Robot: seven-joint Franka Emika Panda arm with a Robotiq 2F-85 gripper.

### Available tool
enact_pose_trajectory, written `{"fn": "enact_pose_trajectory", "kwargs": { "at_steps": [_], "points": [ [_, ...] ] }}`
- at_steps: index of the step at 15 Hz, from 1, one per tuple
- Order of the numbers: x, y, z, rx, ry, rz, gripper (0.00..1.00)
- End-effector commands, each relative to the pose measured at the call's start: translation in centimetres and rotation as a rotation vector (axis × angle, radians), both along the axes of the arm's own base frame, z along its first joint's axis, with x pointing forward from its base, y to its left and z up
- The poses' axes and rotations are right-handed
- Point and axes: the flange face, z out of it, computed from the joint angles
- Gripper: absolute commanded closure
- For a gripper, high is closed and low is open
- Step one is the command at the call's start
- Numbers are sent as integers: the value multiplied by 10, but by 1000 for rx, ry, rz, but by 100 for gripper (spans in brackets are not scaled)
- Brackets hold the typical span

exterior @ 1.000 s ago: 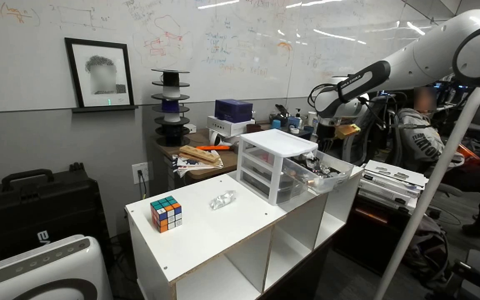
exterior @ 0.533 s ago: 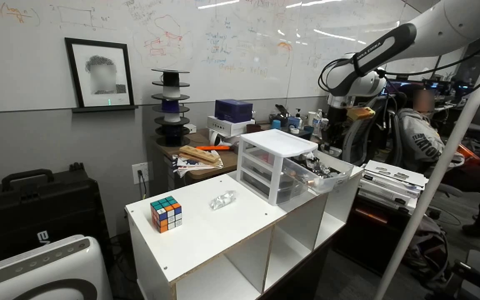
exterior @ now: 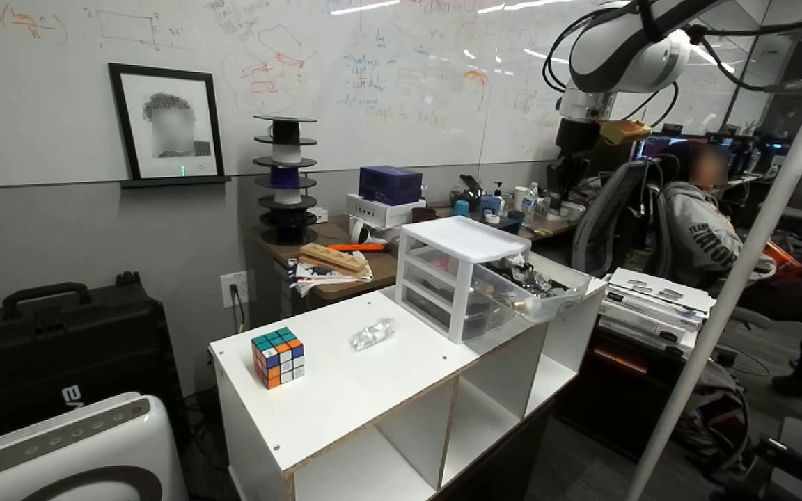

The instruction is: Put the electricity extension and the transparent package in the upper drawer, and close it

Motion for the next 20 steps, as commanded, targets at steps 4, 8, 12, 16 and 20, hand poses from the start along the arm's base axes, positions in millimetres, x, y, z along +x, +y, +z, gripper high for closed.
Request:
{"fn": "enact_pose_trajectory", "kwargs": {
  "at_steps": [4,8,12,16,20],
  "points": [
    [-91,104,41,-11,91,181,92],
    [-146,169,40,-20,147,285,92],
    [-170,203,23,-6,108,354,94],
    [-167,203,7,-9,16,322,94],
    [-154,189,3,-12,-66,272,93]
  ]
}}
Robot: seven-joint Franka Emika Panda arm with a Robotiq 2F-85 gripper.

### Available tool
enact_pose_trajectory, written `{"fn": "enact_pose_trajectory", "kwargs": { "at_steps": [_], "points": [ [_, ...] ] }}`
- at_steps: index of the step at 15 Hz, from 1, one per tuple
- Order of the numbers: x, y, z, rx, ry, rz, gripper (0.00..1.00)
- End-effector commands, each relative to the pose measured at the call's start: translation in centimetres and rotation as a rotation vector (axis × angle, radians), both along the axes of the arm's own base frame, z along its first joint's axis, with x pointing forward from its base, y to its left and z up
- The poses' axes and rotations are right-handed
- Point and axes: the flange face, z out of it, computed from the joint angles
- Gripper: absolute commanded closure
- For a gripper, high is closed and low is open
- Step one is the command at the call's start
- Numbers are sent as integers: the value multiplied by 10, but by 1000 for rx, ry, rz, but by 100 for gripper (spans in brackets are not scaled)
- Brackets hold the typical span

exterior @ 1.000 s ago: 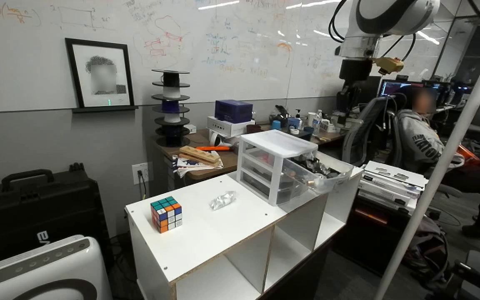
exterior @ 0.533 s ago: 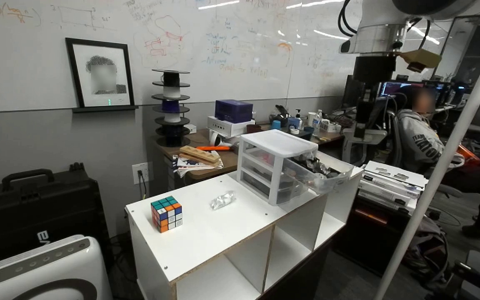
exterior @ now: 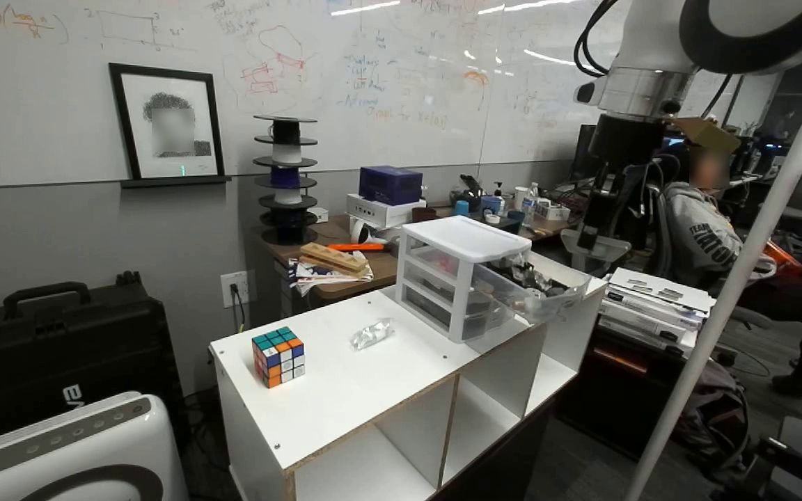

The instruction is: Put the electricity extension and the transparent package in the upper drawer, and close it

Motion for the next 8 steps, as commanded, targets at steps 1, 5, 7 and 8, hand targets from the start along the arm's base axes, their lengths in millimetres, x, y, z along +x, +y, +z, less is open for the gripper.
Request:
{"fn": "enact_pose_trajectory", "kwargs": {
  "at_steps": [1,5,7,8],
  "points": [
    [11,-12,1,7,-81,-53,93],
    [25,-23,-6,16,-108,-97,92],
    [33,-24,-14,22,-101,-108,92],
    [36,-23,-18,23,-99,-111,92]
  ]
}}
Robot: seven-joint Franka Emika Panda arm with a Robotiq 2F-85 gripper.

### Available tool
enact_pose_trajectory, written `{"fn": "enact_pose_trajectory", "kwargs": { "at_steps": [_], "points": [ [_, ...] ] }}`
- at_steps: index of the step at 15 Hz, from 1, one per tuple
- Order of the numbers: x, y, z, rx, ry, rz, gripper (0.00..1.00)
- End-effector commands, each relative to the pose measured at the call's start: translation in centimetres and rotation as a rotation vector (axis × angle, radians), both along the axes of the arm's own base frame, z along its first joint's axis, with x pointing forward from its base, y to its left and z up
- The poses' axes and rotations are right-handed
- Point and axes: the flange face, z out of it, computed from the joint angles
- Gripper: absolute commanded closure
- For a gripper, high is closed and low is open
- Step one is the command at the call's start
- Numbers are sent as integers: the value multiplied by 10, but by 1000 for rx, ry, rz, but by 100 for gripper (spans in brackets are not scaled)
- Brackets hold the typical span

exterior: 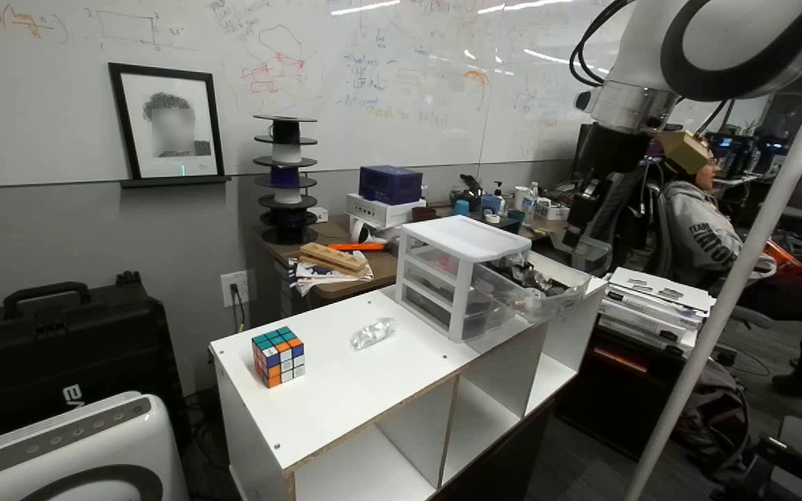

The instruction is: Put the electricity extension and the transparent package in the upper drawer, and close it

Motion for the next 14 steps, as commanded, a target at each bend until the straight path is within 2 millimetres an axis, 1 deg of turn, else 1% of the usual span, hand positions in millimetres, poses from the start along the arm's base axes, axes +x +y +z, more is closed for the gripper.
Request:
{"fn": "enact_pose_trajectory", "kwargs": {
  "at_steps": [1,5,6,7,8,9,11,12,13,14],
  "points": [
    [21,2,-7,3,-16,-26,92],
    [36,2,-14,1,-15,-40,91],
    [39,2,-13,-1,-16,-43,64],
    [42,2,-12,-3,-19,-46,54],
    [42,2,-8,-1,-17,-48,48],
    [42,2,-4,3,-17,-48,39],
    [34,3,14,2,-10,-52,25],
    [24,1,26,-12,-17,-66,16],
    [15,-2,42,-21,-35,-83,10],
    [2,-9,62,-43,-58,-112,2]
  ]
}}
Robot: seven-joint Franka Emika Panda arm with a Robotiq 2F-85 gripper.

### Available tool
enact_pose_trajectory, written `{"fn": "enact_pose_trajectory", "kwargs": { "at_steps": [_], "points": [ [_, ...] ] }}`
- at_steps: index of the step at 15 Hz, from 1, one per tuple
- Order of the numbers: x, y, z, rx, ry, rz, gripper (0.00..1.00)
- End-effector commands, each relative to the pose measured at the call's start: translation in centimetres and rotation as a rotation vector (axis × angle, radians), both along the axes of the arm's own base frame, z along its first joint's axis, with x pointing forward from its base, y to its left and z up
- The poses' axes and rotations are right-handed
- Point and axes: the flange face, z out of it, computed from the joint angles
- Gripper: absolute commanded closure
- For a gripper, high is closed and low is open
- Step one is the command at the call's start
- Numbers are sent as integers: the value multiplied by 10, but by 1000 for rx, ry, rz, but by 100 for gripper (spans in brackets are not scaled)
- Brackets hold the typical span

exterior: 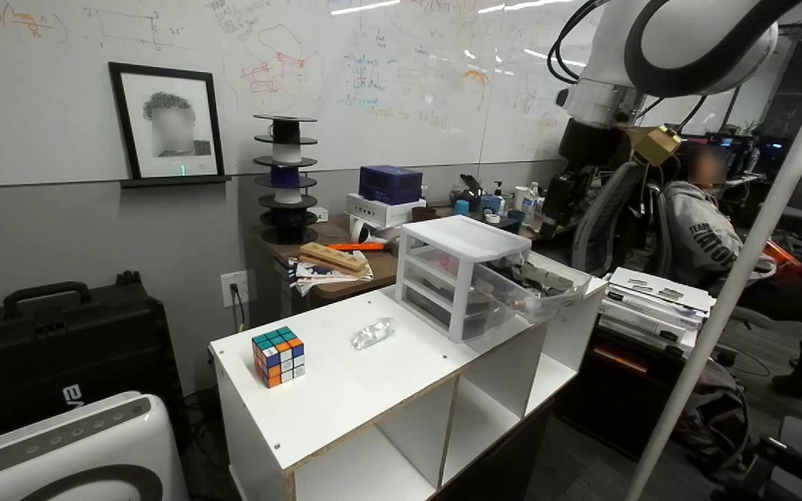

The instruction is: Put the electricity extension and the transparent package in the upper drawer, and close it

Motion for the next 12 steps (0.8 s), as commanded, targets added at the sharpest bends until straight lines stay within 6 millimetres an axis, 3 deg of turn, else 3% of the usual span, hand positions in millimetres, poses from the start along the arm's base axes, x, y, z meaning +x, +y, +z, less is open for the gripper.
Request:
{"fn": "enact_pose_trajectory", "kwargs": {
  "at_steps": [1,3,6,7,9,12],
  "points": [
    [-39,-14,71,-60,-66,-76,0],
    [-58,-29,105,-77,-83,-138,0],
    [-99,-50,150,-73,40,-188,0],
    [-73,-44,125,-73,14,-166,0],
    [-95,-51,147,-72,35,-192,0],
    [-101,-51,149,-72,37,-194,0]
  ]
}}
